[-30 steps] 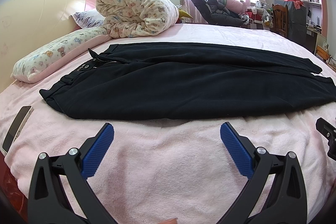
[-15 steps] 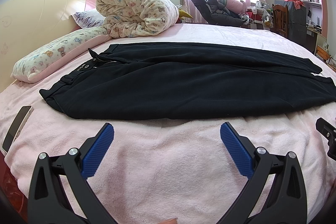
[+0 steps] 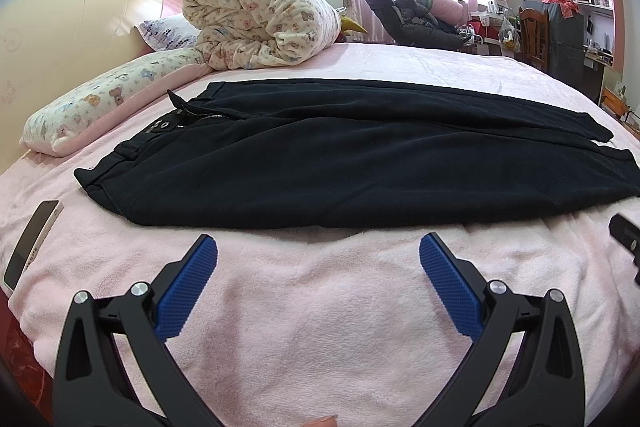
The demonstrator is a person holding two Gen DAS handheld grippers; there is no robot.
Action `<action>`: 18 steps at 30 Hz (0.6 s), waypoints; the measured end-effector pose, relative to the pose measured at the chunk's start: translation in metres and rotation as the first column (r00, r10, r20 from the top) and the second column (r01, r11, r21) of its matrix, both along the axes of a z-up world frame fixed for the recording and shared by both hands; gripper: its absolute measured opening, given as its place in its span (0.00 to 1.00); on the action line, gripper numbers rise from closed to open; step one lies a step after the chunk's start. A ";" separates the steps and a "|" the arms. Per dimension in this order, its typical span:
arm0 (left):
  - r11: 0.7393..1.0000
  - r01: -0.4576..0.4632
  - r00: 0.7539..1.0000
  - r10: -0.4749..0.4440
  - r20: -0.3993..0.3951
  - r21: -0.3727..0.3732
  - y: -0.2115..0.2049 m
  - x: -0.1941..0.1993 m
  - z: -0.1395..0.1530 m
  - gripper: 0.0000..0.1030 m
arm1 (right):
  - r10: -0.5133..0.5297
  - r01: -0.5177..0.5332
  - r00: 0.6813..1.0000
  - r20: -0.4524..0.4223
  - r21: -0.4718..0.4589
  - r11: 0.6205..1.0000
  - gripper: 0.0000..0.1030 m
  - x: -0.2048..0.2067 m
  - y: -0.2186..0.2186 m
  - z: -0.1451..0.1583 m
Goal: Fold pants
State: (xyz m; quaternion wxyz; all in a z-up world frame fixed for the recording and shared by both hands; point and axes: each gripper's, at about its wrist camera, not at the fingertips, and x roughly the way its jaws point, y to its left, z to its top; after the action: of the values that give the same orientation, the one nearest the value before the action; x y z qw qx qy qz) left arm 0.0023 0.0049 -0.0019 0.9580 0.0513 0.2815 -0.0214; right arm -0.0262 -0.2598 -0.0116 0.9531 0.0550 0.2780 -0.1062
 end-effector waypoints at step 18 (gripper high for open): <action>0.990 0.014 0.997 -0.003 0.081 -0.137 -0.009 0.073 0.048 0.98 | -0.131 0.138 0.990 -0.057 0.130 0.982 0.99 0.114 -0.169 0.086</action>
State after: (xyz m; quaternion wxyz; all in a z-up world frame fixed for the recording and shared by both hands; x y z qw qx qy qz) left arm 0.0756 -0.0038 0.0465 0.9697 -0.0129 0.2400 -0.0427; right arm 0.0879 -0.4292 0.0748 0.9309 0.1349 0.3031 -0.1529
